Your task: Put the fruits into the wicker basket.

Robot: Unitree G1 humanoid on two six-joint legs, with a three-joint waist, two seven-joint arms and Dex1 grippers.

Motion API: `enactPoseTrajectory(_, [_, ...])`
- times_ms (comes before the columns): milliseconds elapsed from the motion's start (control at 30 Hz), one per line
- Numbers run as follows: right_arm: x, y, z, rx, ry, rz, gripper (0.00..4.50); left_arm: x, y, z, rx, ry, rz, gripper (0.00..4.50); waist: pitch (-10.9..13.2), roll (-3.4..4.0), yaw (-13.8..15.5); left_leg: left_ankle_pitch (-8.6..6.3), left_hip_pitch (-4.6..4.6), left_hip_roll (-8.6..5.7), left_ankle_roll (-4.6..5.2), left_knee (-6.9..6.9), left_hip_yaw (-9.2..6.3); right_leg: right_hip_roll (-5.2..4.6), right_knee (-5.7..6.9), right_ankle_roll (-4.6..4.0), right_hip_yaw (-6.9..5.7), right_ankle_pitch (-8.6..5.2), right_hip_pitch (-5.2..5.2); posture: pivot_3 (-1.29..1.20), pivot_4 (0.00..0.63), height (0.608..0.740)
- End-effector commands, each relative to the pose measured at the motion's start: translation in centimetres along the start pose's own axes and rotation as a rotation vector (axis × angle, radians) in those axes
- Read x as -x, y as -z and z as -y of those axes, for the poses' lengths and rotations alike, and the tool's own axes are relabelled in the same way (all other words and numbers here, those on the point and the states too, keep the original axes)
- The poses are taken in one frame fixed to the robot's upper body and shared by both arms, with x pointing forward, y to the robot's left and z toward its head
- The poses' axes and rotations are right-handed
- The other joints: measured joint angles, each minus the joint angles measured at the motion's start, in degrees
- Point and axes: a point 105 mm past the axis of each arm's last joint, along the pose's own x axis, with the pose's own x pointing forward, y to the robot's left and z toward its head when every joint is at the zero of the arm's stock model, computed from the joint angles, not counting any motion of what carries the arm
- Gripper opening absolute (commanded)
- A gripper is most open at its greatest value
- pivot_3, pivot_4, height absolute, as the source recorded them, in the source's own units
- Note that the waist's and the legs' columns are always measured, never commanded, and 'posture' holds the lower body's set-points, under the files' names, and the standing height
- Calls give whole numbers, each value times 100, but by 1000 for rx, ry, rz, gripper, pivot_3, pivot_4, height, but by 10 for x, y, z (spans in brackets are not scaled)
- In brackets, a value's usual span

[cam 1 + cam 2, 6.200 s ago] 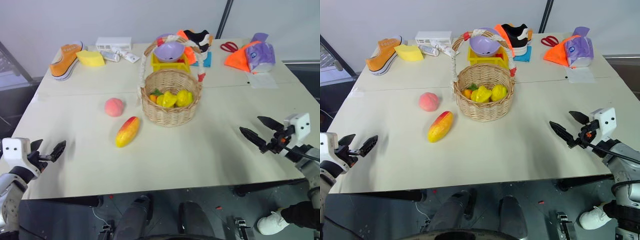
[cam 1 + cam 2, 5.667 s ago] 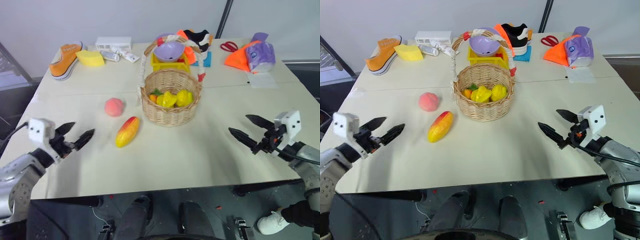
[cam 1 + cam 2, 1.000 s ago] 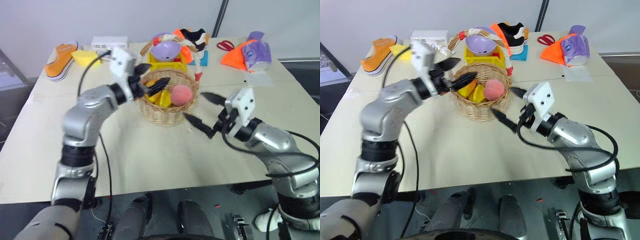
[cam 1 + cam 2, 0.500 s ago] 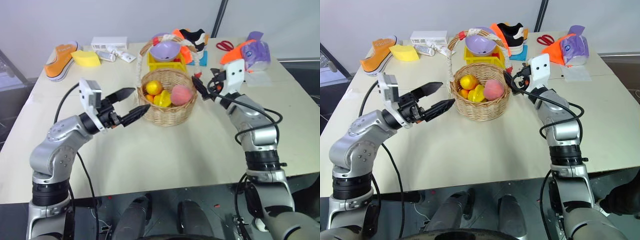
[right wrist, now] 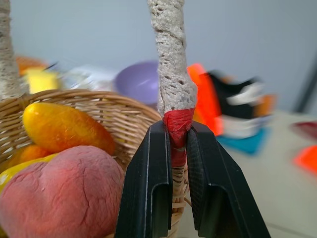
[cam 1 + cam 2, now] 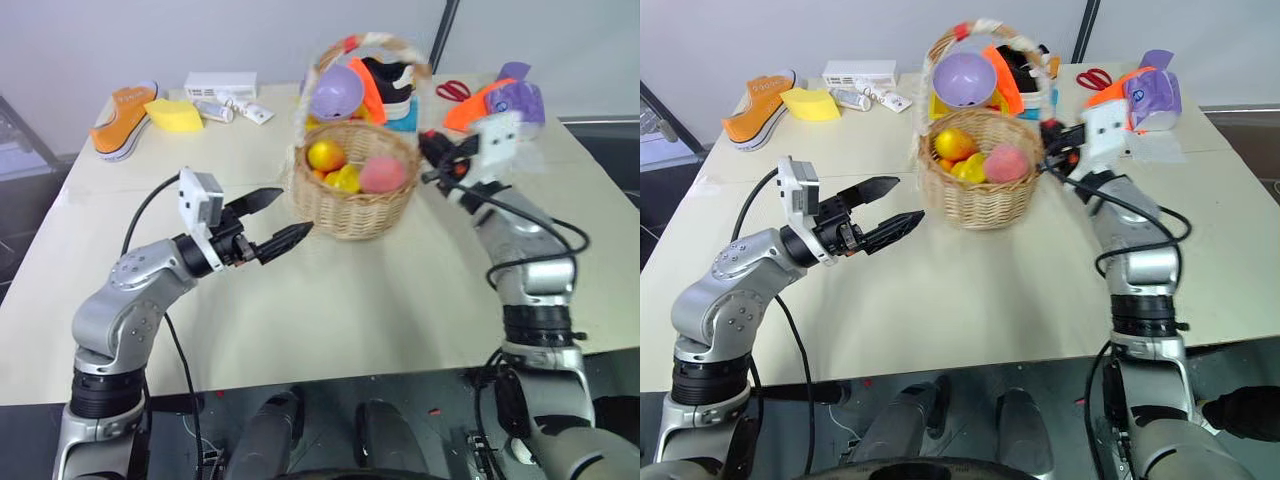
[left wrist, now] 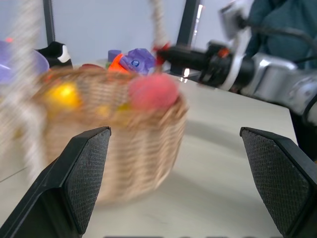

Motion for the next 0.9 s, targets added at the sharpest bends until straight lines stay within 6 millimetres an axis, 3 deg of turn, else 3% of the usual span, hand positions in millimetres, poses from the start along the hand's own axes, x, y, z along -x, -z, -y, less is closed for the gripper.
enactPoseTrajectory(33, [31,-38,49,87,184,91,21,-5,-7,3,-34,19,26,4500,0,0,44,0,0,0,0,0,1,-1,0,0,1,0,0,0,150,740])
enactPoseTrajectory(167, [62,-30,104,147,389,19,21,-11,-5,5,-23,46,26,4500,-1,2,68,0,1,2,0,0,4,-2,0,-5,3,-3,0,0,150,740])
enactPoseTrajectory(400, [86,-11,149,142,588,-42,21,-17,-3,7,-20,71,22,4500,1,15,27,2,2,4,3,0,12,-1,1,-14,4,-8,0,0,150,740])
enactPoseTrajectory(433, [88,-9,150,132,594,-44,21,-17,-2,6,-20,70,22,4500,2,18,27,2,3,4,3,0,12,-1,0,-13,4,-7,1,0,150,740])
enactPoseTrajectory(467, [89,-7,149,127,592,-45,961,-17,-2,6,-22,67,19,4500,4,22,27,2,2,4,3,0,12,-1,0,-8,4,-5,0,0,150,740])
enactPoseTrajectory(633, [92,-10,136,184,534,-41,3172,-11,-1,1,-23,48,5,4500,3,27,33,2,3,4,3,0,12,-1,0,-3,4,-2,2,0,150,740])
enactPoseTrajectory(767, [108,-6,118,226,414,-81,3172,5,3,-13,-27,-13,-26,4500,3,27,56,2,3,4,4,1,9,-1,0,-2,6,-3,3,0,150,740])
enactPoseTrajectory(900, [135,14,91,217,229,-184,3172,35,19,-32,-19,-114,-105,4500,2,28,76,0,5,4,4,0,8,-3,-2,-19,6,-12,6,0,150,740])
